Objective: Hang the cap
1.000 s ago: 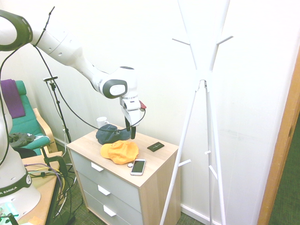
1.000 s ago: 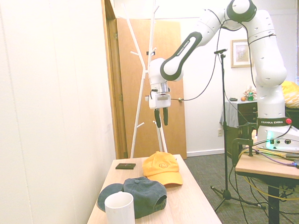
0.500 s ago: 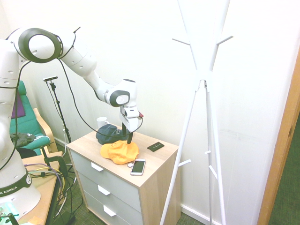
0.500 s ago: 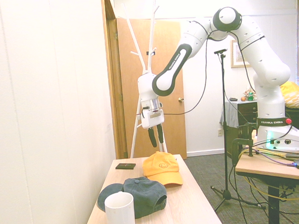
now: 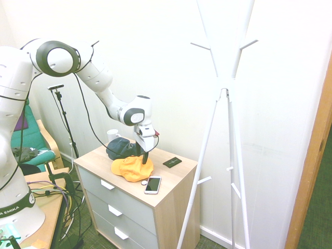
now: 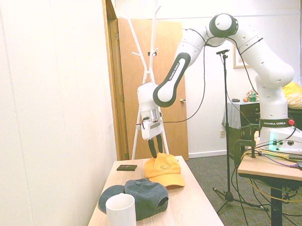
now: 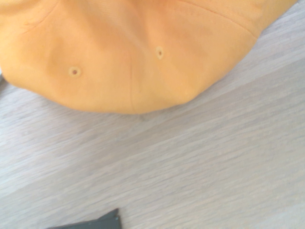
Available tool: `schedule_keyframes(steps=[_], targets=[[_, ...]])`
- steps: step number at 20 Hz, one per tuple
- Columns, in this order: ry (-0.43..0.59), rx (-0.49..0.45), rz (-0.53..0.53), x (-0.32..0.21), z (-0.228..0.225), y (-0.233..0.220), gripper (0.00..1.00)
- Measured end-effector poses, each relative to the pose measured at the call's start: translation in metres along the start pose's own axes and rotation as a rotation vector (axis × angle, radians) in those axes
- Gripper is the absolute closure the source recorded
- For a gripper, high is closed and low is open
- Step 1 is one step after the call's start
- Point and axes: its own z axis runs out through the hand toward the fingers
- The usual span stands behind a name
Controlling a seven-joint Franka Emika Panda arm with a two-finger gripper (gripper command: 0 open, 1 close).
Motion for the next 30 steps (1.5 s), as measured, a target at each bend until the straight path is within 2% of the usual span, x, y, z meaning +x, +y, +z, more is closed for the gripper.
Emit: schedule_keyframes(steps=[24, 27, 30], targets=[[0.026, -0.034, 0.008, 0.018, 0.015, 0.009, 1.0], [0.049, -0.049, 0.008, 0.027, 0.001, 0.014, 1.0], [0.077, -0.074, -0.002, 0.028, -0.034, 0.018, 1.0]])
